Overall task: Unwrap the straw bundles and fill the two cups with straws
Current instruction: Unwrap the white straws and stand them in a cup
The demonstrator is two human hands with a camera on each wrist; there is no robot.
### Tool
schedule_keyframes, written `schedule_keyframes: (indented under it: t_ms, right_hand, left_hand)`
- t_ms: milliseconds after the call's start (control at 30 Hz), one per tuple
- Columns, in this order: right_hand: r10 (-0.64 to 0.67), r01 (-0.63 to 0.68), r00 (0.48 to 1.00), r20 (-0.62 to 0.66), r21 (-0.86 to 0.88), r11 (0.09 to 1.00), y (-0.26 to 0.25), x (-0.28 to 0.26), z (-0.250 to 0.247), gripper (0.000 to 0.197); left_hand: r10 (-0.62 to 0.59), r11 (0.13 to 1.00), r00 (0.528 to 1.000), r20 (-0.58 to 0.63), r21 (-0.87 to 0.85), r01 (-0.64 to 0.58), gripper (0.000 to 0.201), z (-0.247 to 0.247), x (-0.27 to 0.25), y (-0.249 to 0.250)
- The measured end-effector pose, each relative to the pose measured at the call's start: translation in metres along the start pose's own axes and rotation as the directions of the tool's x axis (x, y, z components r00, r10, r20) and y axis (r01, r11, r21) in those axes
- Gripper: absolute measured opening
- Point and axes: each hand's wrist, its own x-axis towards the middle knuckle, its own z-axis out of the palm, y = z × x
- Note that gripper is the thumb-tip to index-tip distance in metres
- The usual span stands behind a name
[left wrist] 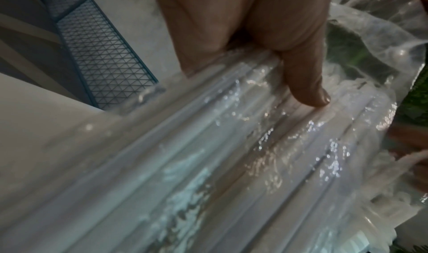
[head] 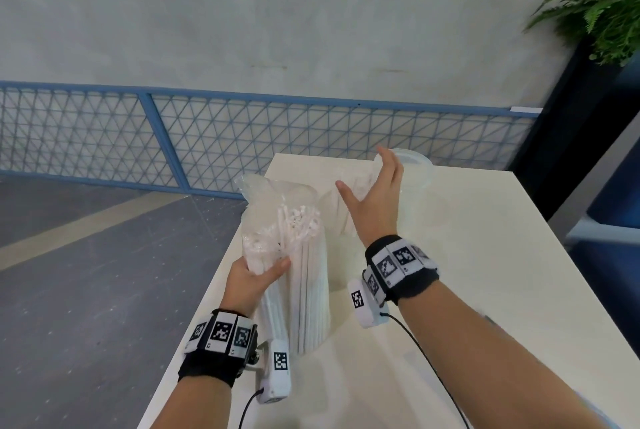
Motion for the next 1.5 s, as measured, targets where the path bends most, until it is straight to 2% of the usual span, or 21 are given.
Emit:
schedule_keyframes:
  t_ms: [67,100,167,233,300,367,433,533,667,700,733,800,833,867,933,1000,1067,1200,1267,1367,1500]
  right_hand:
    - [-0.175,0.173,0.983,-0.062,-0.025,0.985,-0.013,-0.016,-0.003,0.059]
    - [-0.185,0.185,0.983,-0.02,0.011,0.983,-0.02,-0.026,-0.005,0.052]
    - [-0.071,0.067,0.979,0.189,0.026,0.997,-0.027,-0.046,-0.005,0.046]
    - [0.157,-0.143,0.909,0.387,-0.064,0.988,-0.029,-0.06,-0.003,0.056]
    - [0.319,-0.336,0.825,0.467,-0.05,0.941,-0.035,-0.066,-0.003,0.067]
    - [0.346,-0.384,0.81,0.473,-0.017,0.923,-0.042,-0.065,-0.004,0.07]
    - [0.325,-0.37,0.817,0.476,0.002,0.929,-0.044,-0.063,-0.005,0.059]
    - [0.313,-0.396,0.806,0.502,0.064,0.916,-0.042,-0.063,-0.007,0.039]
    - [0.338,-0.484,0.75,0.569,0.122,0.867,-0.037,-0.066,-0.008,0.043]
    - [0.314,-0.446,0.766,0.561,0.111,0.888,-0.035,-0.067,-0.007,0.047]
    - [0.269,-0.356,0.809,0.523,0.072,0.932,-0.035,-0.068,-0.007,0.052]
    - [0.086,-0.086,0.925,0.371,-0.018,0.996,-0.037,-0.07,-0.008,0.059]
    - [-0.035,0.047,0.953,0.302,-0.031,0.998,-0.039,-0.07,-0.009,0.056]
    - [-0.127,0.145,0.949,0.289,-0.041,0.989,-0.041,-0.07,-0.01,0.05]
    - [-0.193,0.254,0.902,0.387,-0.114,0.961,-0.042,-0.07,-0.011,0.033]
    - [-0.092,0.221,0.861,0.5,-0.205,0.953,-0.04,-0.069,-0.01,0.031]
    - [0.016,0.153,0.831,0.556,-0.255,0.955,-0.036,-0.067,-0.008,0.045]
    - [0.058,0.137,0.761,0.646,-0.247,0.959,-0.034,-0.063,-0.009,0.052]
    - [0.052,0.112,0.769,0.637,-0.215,0.97,-0.032,-0.062,-0.007,0.053]
    - [0.056,0.056,0.812,0.581,-0.172,0.983,-0.028,-0.066,-0.001,0.053]
    - [0.102,0.068,0.781,0.617,-0.246,0.967,-0.025,-0.072,0.005,0.049]
  left_hand:
    - [0.006,1.0,1.0,-0.015,-0.008,-0.006,0.017,0.0,-0.001,0.0]
    - [0.011,1.0,1.0,-0.025,-0.013,-0.012,0.017,0.0,-0.002,0.0]
    - [0.02,0.999,0.999,-0.044,-0.032,-0.022,0.017,0.001,-0.004,0.001]
    - [0.035,0.998,0.999,-0.033,-0.049,-0.037,0.02,0.003,-0.009,0.004]
    - [0.064,0.998,0.997,0.032,-0.026,-0.063,0.032,0.005,-0.013,0.006]
    - [0.087,0.995,0.988,0.126,0.032,-0.092,0.057,0.006,-0.015,0.006]
    - [0.087,0.995,0.974,0.208,0.034,-0.096,0.079,0.006,-0.016,0.008]
    - [0.106,0.994,0.973,0.206,-0.018,-0.105,0.087,0.008,-0.015,0.013]
    - [0.115,0.993,0.978,0.176,-0.02,-0.113,0.093,0.01,-0.01,0.017]
    - [0.11,0.994,0.979,0.173,-0.019,-0.108,0.097,0.012,-0.01,0.016]
    - [0.104,0.995,0.981,0.165,-0.021,-0.102,0.099,0.013,-0.009,0.016]
    - [0.09,0.996,0.985,0.149,-0.028,-0.087,0.101,0.014,-0.009,0.014]
    - [0.086,0.996,0.985,0.147,-0.031,-0.083,0.102,0.014,-0.008,0.013]
    - [0.082,0.997,0.986,0.148,-0.026,-0.079,0.103,0.013,-0.008,0.013]
    - [0.071,0.997,0.986,0.15,-0.01,-0.071,0.099,0.012,-0.007,0.012]
    - [0.047,0.999,0.987,0.155,0.002,-0.048,0.092,0.011,-0.007,0.012]
    - [0.022,1.0,0.986,0.165,0.004,-0.023,0.089,0.01,-0.006,0.01]
    - [0.002,1.0,0.98,0.198,0.011,-0.005,0.089,0.009,-0.004,0.008]
    - [0.002,1.0,0.974,0.227,0.001,-0.002,0.088,0.009,-0.004,0.007]
    - [0.009,1.0,0.965,0.262,0.007,-0.011,0.092,0.009,-0.004,0.005]
    - [0.02,1.0,0.963,0.269,0.018,-0.026,0.089,0.009,-0.003,0.003]
